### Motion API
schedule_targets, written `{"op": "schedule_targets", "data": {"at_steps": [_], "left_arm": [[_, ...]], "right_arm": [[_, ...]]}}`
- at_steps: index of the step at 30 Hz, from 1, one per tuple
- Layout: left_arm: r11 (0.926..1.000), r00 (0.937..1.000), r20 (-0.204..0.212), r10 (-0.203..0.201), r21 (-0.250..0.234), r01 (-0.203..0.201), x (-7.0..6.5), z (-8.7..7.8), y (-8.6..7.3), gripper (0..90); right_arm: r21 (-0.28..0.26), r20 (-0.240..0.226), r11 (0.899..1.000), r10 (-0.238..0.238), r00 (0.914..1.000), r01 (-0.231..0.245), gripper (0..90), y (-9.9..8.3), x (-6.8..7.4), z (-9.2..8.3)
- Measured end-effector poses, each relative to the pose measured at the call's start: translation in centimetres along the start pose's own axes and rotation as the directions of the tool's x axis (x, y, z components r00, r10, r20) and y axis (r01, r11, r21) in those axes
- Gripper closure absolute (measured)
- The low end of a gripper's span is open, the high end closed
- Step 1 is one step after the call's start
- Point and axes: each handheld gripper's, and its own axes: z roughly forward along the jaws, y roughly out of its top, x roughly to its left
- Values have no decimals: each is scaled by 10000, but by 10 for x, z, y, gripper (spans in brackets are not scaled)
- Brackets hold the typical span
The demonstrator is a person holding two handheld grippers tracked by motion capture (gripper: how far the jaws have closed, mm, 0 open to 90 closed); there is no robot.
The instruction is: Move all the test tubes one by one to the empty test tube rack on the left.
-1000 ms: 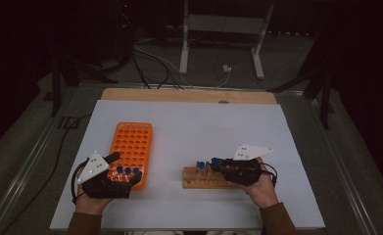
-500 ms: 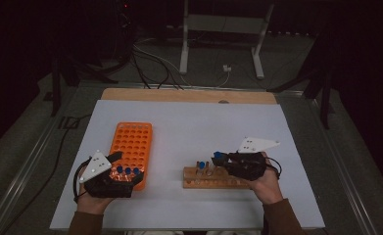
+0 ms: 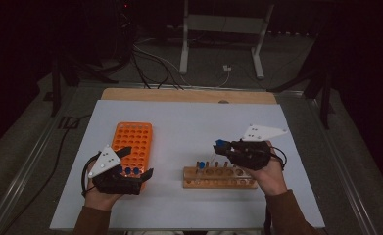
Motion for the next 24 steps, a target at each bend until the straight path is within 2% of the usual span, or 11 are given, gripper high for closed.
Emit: {"op": "schedule_targets", "data": {"at_steps": [5, 13, 20, 24], "left_arm": [[9999, 9996, 258, 124, -56, -122, -6, 8, 10, 15], [9993, 9968, 713, 369, 43, -373, -20, 24, 21, 18], [9987, 9943, 942, 495, 82, -505, -31, 38, 25, 95], [9983, 9923, 1103, 563, 51, -572, -34, 44, 26, 193]], "right_arm": [[-42, -142, 10000, -82, 9999, 81, 771, 13, 3, 11], [5, -668, 9991, -422, 9969, 423, 771, 28, 21, 34], [98, -1156, 9975, -690, 9909, 706, 770, 39, 38, 52], [200, -1379, 9965, -772, 9874, 807, 770, 41, 45, 59]]}}
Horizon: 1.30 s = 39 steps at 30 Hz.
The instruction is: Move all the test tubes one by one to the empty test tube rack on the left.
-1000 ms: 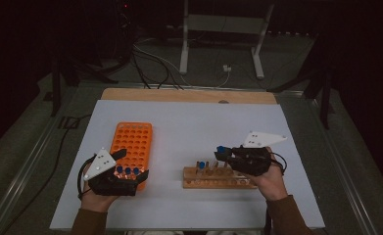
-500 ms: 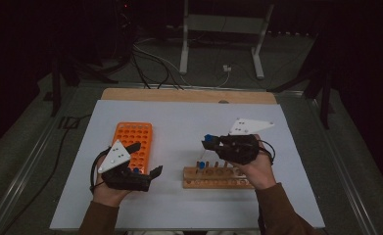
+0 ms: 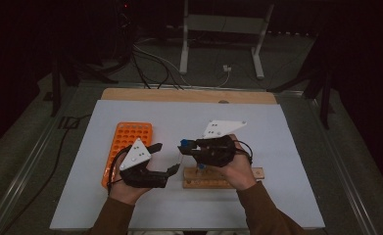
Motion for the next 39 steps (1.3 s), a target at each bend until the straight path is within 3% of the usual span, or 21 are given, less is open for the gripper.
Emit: {"op": "schedule_targets", "data": {"at_steps": [8, 11, 19, 25, 28, 30, 34, 39], "left_arm": [[9999, 9987, 495, 140, -3, -140, 0, 6, 0, 534], [9997, 9980, 594, 210, 67, -214, 0, 7, 0, 620], [9991, 9972, 639, 378, 167, -389, -1, 7, -1, 766], [9991, 9972, 648, 361, 213, -376, -1, 7, -2, 774], [9991, 9977, 582, 335, 234, -349, 0, 7, -2, 774], [9993, 9984, 499, 281, 219, -292, 1, 6, -3, 774], [9997, 9993, 329, 157, 184, -163, 4, 3, -3, 775], [10000, 10000, 71, 27, 83, -28, 11, -4, -4, 775]], "right_arm": [[107, -298, 9999, -31, 9996, 34, 769, 1, 6, 10], [126, -364, 9999, -69, 9993, 73, 769, 1, 7, 12], [156, -494, 9999, -47, 9988, 54, 769, 1, 9, 14], [190, -566, 9998, -44, 9984, 55, 760, 1, 9, 15], [117, -748, 9999, 124, 9971, -116, 541, 1, 8, 16], [75, -588, 9999, 103, 9982, -98, 422, 0, 9, 15], [-40, -474, 9993, 377, 9982, -380, 266, 0, 6, 12], [-116, -68, 9979, 629, 9980, -630, 159, -5, -1, 5]]}}
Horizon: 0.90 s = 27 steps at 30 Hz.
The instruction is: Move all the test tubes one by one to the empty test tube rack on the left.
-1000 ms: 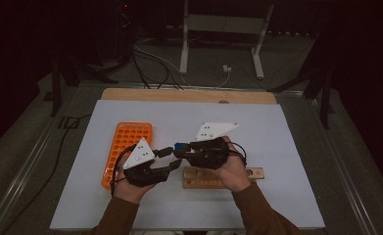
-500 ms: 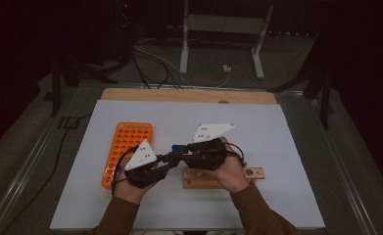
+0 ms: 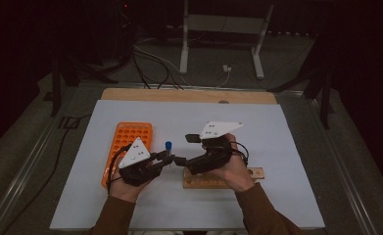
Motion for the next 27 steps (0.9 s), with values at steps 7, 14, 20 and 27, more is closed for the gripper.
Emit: {"op": "schedule_targets", "data": {"at_steps": [7, 14, 20, 27], "left_arm": [[9995, 9984, -510, -224, -244, 211, 12, -16, -1, 775], [9977, 9922, -1158, -470, -536, 411, 26, -37, -4, 774], [9952, 9820, -1747, -716, -780, 587, 38, -56, -10, 774], [9928, 9673, -2348, -963, -916, 766, 49, -75, -19, 774]], "right_arm": [[-116, 555, 9995, 295, 9980, -289, 108, -10, -13, -11], [-207, 1072, 9982, 577, 9926, -557, 83, -22, -23, -24], [-280, 1524, 9970, 761, 9854, -727, 76, -32, -30, -37], [-479, 1939, 9942, 1040, 9755, -965, 67, -43, -38, -55]]}}
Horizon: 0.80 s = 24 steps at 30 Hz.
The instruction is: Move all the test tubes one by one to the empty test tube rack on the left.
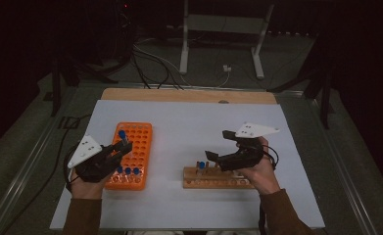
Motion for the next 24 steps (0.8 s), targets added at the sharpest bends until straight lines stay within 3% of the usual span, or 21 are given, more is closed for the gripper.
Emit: {"op": "schedule_targets", "data": {"at_steps": [14, 24], "left_arm": [[9988, 9965, -776, -306, 369, 335, 19, -18, -36, 774], [9945, 9975, -590, -387, 953, 442, 20, -18, -66, 773]], "right_arm": [[-398, 329, 9990, 211, 9992, -198, 69, -10, -9, -22], [-410, 283, 9991, 150, 9995, -139, 69, -10, -8, -22]]}}
